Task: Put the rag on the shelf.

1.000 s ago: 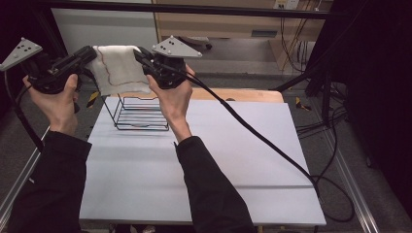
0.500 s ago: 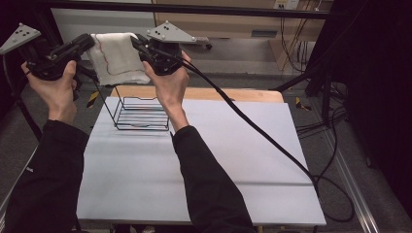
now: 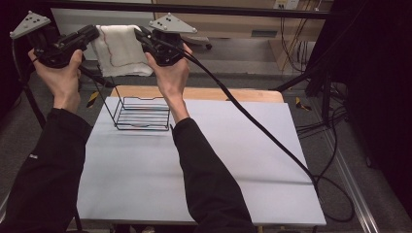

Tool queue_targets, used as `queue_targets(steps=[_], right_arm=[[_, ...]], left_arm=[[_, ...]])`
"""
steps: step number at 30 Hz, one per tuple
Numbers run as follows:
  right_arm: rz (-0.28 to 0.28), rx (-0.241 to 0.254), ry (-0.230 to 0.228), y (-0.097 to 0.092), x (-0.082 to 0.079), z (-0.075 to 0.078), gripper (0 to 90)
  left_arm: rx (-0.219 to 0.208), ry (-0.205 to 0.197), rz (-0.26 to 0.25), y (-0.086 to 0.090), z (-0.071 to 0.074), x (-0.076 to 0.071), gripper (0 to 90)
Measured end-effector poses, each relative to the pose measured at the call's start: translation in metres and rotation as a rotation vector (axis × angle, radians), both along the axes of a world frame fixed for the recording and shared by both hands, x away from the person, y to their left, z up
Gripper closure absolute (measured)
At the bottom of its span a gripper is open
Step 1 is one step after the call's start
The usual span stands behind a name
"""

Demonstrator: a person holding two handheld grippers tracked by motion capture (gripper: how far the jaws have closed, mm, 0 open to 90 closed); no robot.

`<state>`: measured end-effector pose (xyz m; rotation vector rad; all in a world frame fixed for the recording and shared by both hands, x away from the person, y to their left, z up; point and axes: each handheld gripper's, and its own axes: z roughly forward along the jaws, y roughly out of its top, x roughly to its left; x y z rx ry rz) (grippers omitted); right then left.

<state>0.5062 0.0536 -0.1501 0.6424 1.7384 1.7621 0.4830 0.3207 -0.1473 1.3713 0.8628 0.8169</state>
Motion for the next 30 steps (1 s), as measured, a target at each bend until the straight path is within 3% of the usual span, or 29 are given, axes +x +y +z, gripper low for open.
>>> queue_targets(steps=[12,30], right_arm=[[-0.005,-0.005,0.020,0.009,0.019,-0.004,83.3],[-0.016,-0.043,0.075,0.017,0.042,-0.025,83.3]], left_arm=[[0.018,0.022,0.020,0.006,-0.002,0.019,82.3],[0.013,0.082,0.018,0.014,-0.026,0.043,82.3]])
